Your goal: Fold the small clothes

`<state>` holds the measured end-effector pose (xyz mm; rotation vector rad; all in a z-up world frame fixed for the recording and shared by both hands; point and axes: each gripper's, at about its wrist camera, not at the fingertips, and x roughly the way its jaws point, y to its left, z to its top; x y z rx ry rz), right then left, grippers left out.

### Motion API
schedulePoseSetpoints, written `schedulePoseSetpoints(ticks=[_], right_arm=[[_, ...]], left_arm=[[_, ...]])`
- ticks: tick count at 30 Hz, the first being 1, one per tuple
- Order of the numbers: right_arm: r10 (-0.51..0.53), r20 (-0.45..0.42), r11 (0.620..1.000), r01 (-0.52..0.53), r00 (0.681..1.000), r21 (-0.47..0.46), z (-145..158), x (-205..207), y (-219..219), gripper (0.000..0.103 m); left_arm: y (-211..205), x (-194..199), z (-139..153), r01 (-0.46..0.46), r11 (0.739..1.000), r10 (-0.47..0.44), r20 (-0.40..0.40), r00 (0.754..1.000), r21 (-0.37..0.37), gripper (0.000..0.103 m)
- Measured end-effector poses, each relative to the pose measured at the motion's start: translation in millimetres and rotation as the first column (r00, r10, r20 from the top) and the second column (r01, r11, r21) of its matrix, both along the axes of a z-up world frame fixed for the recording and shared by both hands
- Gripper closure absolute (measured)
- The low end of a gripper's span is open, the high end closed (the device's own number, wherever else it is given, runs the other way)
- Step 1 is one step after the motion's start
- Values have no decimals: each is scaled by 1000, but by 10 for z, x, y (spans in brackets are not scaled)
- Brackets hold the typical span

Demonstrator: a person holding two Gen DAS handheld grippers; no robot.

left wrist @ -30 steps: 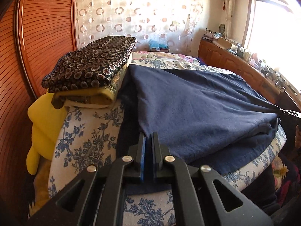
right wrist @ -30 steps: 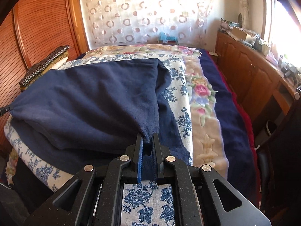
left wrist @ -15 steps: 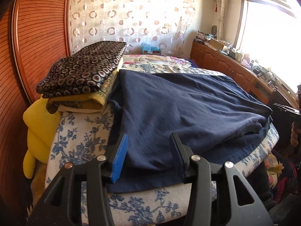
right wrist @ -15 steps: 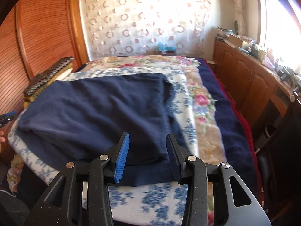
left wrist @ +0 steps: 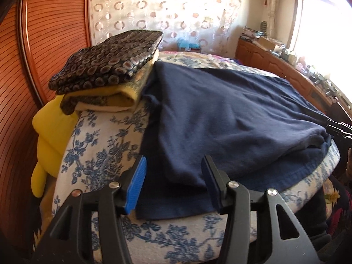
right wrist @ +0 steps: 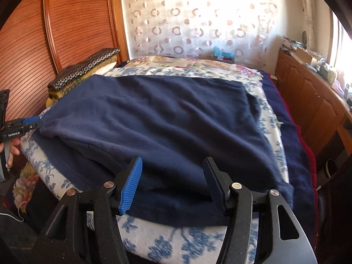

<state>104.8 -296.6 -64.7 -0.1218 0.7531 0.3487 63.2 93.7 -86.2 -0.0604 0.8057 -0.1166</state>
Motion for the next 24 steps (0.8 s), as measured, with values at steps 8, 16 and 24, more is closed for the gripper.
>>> schedulePoseSetpoints(ticks=[8, 16, 24], right_arm=[[17, -17, 1000, -18, 1000, -15, -150, 123, 186, 43], [-4, -61, 999, 1, 998, -44, -348, 220, 193, 37], [-14, -6, 999, 14, 1000, -51, -422, 137, 193, 33]], left_arm=[[30, 47, -110, -19, 1000, 19, -16, 1000, 13, 52], [45, 101, -138, -22, 1000, 22, -23, 999, -13, 52], [89, 187, -157, -42, 998, 41, -24, 999, -36, 52]])
